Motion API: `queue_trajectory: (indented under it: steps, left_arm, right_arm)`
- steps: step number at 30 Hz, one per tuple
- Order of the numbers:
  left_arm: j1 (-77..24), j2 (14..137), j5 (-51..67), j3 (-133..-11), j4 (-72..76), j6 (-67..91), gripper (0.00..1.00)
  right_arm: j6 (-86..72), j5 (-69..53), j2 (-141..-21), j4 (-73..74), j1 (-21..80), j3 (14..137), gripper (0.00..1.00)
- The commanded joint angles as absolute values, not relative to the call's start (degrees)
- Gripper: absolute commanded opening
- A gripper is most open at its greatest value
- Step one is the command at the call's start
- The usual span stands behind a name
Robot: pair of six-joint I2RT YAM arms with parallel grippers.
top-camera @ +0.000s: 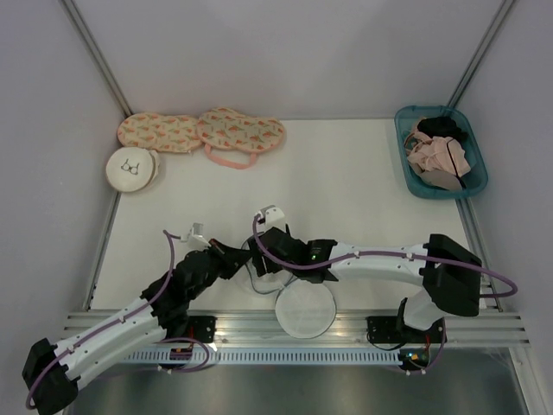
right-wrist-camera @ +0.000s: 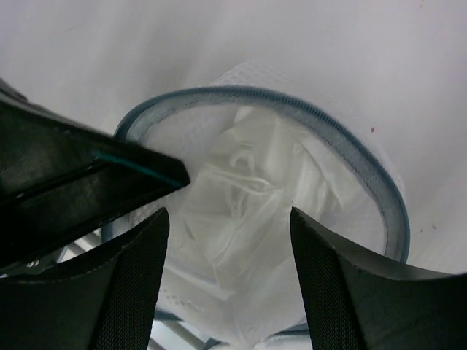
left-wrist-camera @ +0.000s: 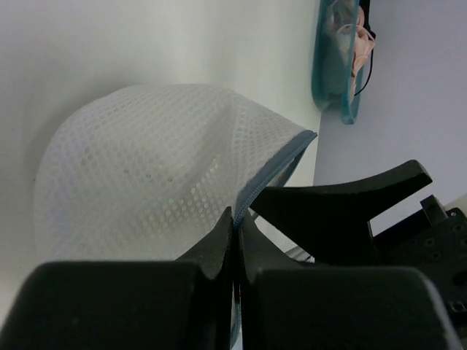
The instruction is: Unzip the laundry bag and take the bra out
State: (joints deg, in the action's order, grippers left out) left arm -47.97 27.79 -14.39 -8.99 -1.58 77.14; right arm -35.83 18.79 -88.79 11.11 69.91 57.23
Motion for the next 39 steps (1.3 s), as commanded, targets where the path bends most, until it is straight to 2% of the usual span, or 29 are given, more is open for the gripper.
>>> queue_trajectory:
  steps: [1,9,18,20,21,23,24,28,32,33,36,37,39]
  left_arm:
    - [-47.7,26.6,-10.7,-9.1,-5.2,79.2,0.02]
    - [-47.7,20.4,-11.3,-9.2,-12.3,79.0,0.02]
    - [-47.7,22.2,-9.7,-9.2,-12.0,78.8,0.02]
    - [-47.7,22.1,-9.5,-9.2,-11.8,78.8,0.02]
    - [-47.7,22.1,-9.4,-9.1,-11.7,78.8,0.02]
    - [-47.7,22.1,-9.3,-9.0,-11.7,78.7,0.02]
    - [-47.7,22.0,-9.2,-8.9,-11.8,78.7,0.02]
    - [-47.7,21.4,-9.3,-8.4,-11.7,78.9,0.02]
    - [-47.7,21.5,-10.3,-8.6,-11.7,78.8,0.02]
    - [-47.7,21.6,-10.6,-8.8,-11.8,78.8,0.02]
    - [-47.7,22.0,-11.8,-9.0,-11.7,78.7,0.02]
    - [-47.7,22.1,-12.1,-9.1,-11.3,78.7,0.02]
    - [-47.7,23.0,-12.3,-9.1,-10.5,78.7,0.02]
  right_arm:
    - [-36.8,25.6,-91.3,8.6,70.0,59.8,0.72]
    - [-36.2,35.1,-97.3,14.0,70.0,62.7,0.7]
    - [-32.5,42.0,-104.2,15.8,70.6,66.4,0.67]
    - [-31.8,42.4,-105.1,14.1,70.5,65.8,0.6]
    - [-31.5,42.7,-105.4,13.8,70.5,65.5,0.52]
    - [-31.4,43.1,-105.5,12.5,70.5,65.1,0.41]
    - [-31.3,43.1,-105.3,12.1,70.6,64.4,0.3]
    - [-31.0,42.5,-101.4,11.0,70.8,62.8,0.01]
    - [-29.3,33.5,-94.9,8.2,71.3,59.2,0.01]
    - [-28.7,25.6,-91.8,7.1,71.5,58.2,0.0]
    - [-26.6,13.8,-86.7,3.8,71.9,54.9,0.01]
    - [-25.9,5.2,-83.8,3.2,72.1,54.1,0.01]
    - [-24.6,-3.5,-81.7,3.2,72.3,53.3,0.0]
